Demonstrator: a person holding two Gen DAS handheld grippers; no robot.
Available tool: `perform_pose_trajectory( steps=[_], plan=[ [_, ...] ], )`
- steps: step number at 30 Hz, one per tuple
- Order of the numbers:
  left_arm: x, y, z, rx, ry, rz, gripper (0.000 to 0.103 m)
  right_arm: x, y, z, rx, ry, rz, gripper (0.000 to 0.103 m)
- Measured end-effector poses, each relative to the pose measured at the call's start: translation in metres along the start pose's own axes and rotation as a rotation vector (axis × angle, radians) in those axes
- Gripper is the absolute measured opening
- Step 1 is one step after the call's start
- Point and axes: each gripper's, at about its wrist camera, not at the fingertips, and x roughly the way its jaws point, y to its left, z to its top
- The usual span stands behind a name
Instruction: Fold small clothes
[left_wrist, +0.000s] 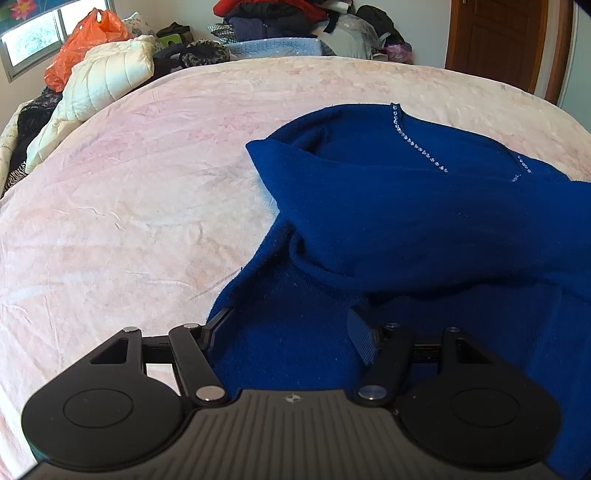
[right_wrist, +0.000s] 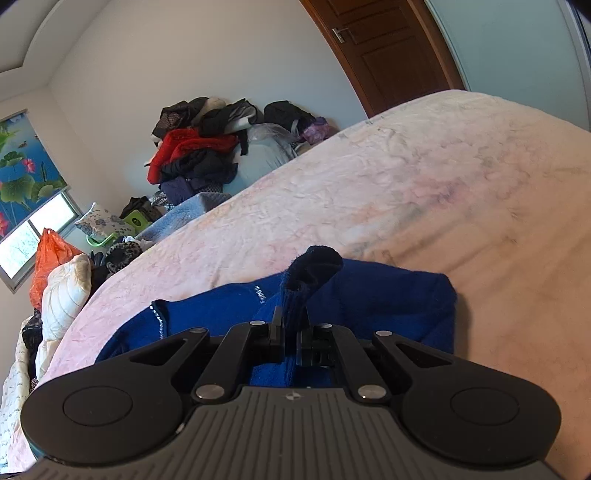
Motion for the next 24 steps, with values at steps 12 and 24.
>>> perform_pose_trajectory(
  steps=[12, 24],
  plan=[
    [0.000, -0.001, -0.003, 0.003, 0.005, 0.003, 0.066, -0.001, -0.012, -0.009, -0.004, 0.005, -0.036, 0.006],
    [-0.004, -0.001, -0.007, 0.001, 0.007, -0.006, 0.066, -0.003, -0.032, -0.016, 0.017, 0.024, -0.088, 0.025]
  ],
)
